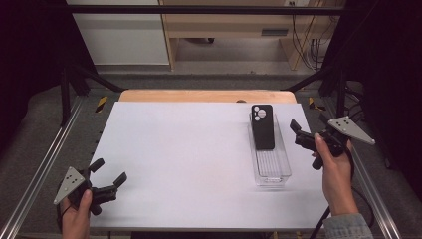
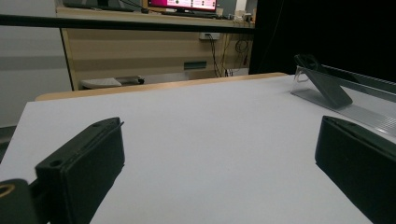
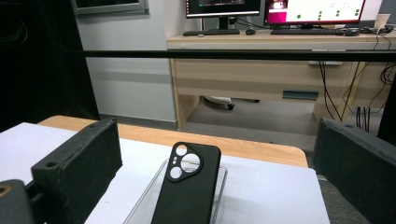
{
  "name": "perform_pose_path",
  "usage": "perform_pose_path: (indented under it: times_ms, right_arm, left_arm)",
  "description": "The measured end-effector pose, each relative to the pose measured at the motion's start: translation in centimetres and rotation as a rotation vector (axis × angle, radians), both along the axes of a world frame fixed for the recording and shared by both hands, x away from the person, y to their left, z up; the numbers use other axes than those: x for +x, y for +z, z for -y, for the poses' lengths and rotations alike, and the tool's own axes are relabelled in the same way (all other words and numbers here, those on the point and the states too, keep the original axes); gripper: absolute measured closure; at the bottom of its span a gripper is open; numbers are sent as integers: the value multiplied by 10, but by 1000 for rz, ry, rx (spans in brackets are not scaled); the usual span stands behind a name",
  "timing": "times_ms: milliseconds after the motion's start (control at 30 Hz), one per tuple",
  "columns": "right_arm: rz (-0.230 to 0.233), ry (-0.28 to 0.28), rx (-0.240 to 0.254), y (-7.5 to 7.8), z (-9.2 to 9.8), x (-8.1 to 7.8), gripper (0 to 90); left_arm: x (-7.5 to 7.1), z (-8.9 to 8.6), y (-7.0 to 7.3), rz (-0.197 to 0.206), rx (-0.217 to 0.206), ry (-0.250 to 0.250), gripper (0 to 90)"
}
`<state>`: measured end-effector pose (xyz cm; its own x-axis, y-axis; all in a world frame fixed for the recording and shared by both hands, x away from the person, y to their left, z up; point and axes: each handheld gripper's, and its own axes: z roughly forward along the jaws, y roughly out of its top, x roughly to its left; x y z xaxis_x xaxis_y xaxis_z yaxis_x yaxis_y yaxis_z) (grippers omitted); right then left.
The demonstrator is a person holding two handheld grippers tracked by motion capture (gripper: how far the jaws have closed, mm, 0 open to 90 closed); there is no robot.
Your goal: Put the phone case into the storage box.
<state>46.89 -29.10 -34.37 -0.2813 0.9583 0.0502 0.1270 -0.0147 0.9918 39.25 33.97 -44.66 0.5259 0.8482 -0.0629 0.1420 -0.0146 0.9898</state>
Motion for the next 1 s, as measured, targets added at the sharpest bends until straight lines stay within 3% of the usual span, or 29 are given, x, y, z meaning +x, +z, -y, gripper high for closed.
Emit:
perform_pose_path:
  times_ms: [233,333,533,800,1000]
  right_arm:
    - [18,-4,8,0,5,-4,21]
    - [33,5,-20,-1,6,-6,21]
    - [44,0,-29,-4,9,-9,20]
    - [61,16,-23,-8,14,-15,32]
    - [47,4,-24,-16,21,-20,32]
  left_arm:
    - [-4,-2,0,-3,-1,-7,16]
    - [-5,-3,0,-5,-3,-10,16]
    - [-4,-2,-1,-8,-10,-13,16]
    - [-2,1,-3,-16,7,-23,16]
    - [-1,3,-3,-13,14,-36,16]
